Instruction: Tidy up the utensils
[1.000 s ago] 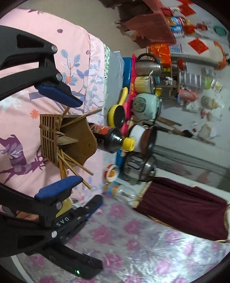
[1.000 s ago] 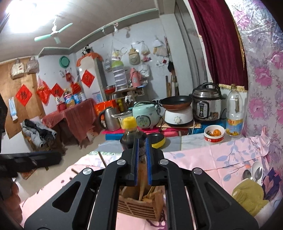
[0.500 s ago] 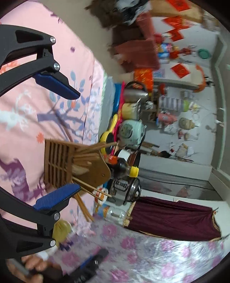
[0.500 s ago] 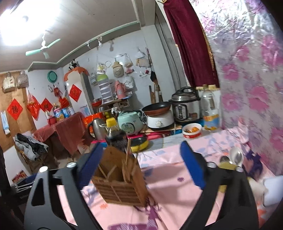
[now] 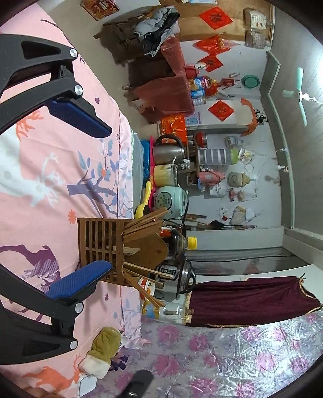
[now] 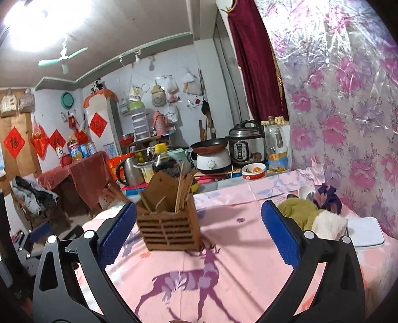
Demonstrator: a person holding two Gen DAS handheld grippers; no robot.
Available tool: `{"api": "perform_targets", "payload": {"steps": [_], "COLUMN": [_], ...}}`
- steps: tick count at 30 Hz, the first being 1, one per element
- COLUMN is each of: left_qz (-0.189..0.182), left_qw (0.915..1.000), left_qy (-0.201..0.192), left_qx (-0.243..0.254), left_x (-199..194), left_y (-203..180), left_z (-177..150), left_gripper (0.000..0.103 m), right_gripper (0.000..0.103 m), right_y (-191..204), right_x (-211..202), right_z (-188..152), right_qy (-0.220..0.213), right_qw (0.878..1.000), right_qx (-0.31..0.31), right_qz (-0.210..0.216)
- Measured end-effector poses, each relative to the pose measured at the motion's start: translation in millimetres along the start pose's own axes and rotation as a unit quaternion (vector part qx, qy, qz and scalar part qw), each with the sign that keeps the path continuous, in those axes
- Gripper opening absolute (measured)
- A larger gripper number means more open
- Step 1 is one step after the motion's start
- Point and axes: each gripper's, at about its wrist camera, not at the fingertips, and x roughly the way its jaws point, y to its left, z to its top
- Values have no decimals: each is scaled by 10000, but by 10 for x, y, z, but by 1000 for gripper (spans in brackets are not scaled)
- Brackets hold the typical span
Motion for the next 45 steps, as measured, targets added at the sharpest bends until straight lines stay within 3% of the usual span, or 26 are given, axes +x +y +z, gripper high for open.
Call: {"api": "perform_targets", "payload": {"steps": [6, 16, 45], "left_qz": [117, 228, 270], "left_qw": [9999, 9997, 9987], "left_qy": [-108, -40, -104], "left_qx": [-4, 0, 415], "left_x": [-110, -98, -112], "left_y": [31, 56, -117], "left_z": [-18, -42, -114], "left_gripper": [97, 97, 97], "right_gripper": [97, 97, 97], "right_y": [202, 148, 200], "right_x": [-78, 39, 86], "right_z": [-190, -318, -383], "right_qy": [-153, 262, 374], "right_qw": [9976, 9977, 9957], "right_qx": [-649, -607, -810], "right_qz": [-158, -159, -250]}}
